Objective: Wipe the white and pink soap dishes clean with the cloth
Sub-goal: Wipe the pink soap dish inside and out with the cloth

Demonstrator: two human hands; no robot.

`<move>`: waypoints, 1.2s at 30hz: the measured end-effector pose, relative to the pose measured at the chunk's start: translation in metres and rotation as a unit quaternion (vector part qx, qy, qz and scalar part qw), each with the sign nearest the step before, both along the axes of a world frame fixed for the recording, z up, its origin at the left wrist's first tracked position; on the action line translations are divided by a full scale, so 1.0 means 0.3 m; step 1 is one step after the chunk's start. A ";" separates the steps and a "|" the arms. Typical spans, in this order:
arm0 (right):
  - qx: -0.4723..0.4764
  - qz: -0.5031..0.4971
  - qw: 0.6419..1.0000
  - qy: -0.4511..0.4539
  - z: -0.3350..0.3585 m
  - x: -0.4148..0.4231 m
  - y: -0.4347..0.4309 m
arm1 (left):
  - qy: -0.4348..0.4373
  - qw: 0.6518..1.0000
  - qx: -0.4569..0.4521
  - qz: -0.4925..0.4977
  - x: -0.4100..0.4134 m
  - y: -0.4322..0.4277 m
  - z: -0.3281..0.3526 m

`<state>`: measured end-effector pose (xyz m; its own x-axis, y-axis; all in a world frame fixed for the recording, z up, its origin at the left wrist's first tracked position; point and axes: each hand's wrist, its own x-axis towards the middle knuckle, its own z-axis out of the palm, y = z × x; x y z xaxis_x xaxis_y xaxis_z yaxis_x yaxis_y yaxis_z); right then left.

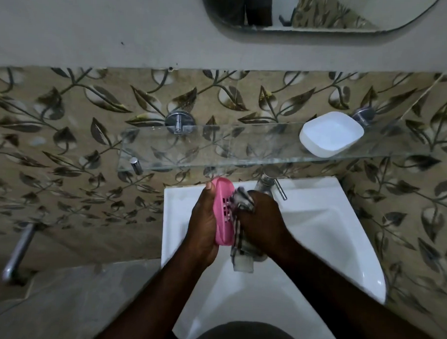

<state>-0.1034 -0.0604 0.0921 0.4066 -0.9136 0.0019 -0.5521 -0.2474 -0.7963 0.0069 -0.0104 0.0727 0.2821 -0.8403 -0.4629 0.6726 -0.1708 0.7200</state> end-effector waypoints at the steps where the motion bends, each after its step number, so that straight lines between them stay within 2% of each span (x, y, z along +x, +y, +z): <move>1: -0.008 -0.017 1.000 -0.010 0.014 0.002 0.007 | -0.002 1.000 -0.002 0.003 -0.007 -0.004 0.006; 4: 0.007 0.025 0.999 -0.027 0.034 -0.004 0.092 | 0.016 0.999 0.014 0.030 0.002 -0.033 0.016; 7: -0.023 0.080 0.996 -0.017 0.006 -0.013 0.108 | 0.053 0.998 0.025 0.024 0.030 -0.042 0.012; 12: -0.005 -0.017 1.000 -0.010 -0.030 -0.015 0.038 | 0.086 0.996 0.019 -0.019 0.027 -0.032 -0.014; 17: -0.107 0.059 0.992 -0.017 -0.001 0.009 0.095 | 0.095 0.995 0.000 -0.041 0.031 -0.040 -0.007; 20: -0.151 0.099 0.983 0.027 -0.006 0.018 0.058 | 0.095 0.995 -0.003 -0.043 0.036 -0.044 -0.015; 25: -0.228 0.060 0.969 0.074 0.002 0.026 0.008 | 0.065 0.995 -0.010 -0.078 0.007 -0.023 -0.003; 28: -0.174 0.027 0.983 0.058 0.002 0.014 -0.029 | 0.033 0.997 -0.022 -0.065 -0.013 -0.003 -0.007; 33: -0.063 -0.027 0.996 0.050 -0.048 -0.016 -0.053 | -0.069 0.996 -0.034 -0.046 -0.014 0.005 -0.025; 36: -0.009 -0.028 0.998 0.058 -0.049 -0.026 -0.073 | -0.080 0.995 -0.026 -0.049 -0.028 0.018 -0.035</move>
